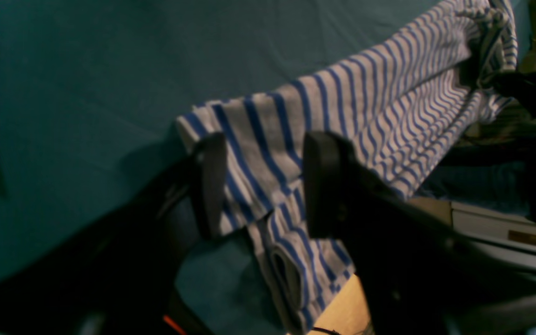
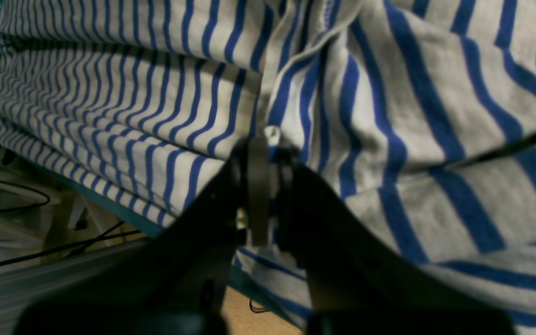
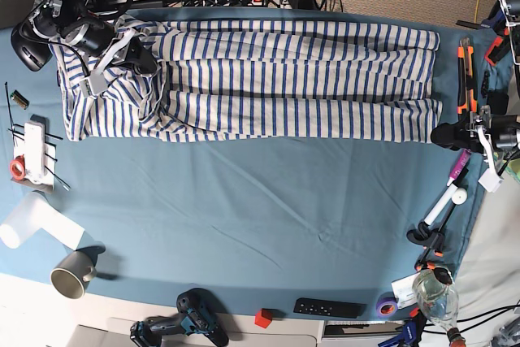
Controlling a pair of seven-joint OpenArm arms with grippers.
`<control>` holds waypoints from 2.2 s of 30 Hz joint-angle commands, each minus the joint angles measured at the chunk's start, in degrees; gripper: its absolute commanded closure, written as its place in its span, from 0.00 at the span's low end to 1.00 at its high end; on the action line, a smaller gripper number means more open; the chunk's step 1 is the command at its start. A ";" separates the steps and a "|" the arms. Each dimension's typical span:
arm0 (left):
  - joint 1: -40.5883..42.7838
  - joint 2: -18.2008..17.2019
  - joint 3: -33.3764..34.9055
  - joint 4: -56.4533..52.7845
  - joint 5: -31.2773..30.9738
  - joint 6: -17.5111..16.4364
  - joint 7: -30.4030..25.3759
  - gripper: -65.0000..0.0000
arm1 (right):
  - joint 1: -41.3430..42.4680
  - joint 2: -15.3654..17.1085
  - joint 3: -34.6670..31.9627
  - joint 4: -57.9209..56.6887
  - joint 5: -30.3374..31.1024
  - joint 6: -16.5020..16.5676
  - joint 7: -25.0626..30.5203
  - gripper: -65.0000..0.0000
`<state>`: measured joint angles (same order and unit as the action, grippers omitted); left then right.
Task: Fold the T-shirt properly
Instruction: 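Pull the sleeve over the folded body with the right gripper and release, then raise the right gripper away and move the left gripper to the shirt's end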
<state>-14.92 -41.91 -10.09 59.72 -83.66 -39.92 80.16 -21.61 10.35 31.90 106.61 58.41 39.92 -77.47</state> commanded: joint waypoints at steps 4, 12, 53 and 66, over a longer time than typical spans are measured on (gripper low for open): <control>-1.11 -1.42 -0.31 0.76 -1.34 -0.08 -0.16 0.57 | -0.02 0.81 0.31 1.03 1.03 0.08 -0.52 1.00; -1.14 -1.42 -0.31 0.76 -1.34 -0.08 -0.16 0.57 | -0.50 1.42 0.33 1.03 -1.49 0.08 -1.16 1.00; 10.25 -0.13 -17.86 0.79 -1.34 -0.08 -0.16 0.58 | 10.01 7.56 0.81 1.03 -37.42 -10.25 20.15 0.64; 16.35 6.86 -17.84 10.60 -1.34 -0.08 -0.16 0.58 | 10.01 7.28 0.76 1.03 -37.24 -10.23 20.22 0.64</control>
<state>2.07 -33.61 -27.44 69.45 -83.61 -39.92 80.55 -12.23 16.64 32.38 106.63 20.84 29.80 -58.65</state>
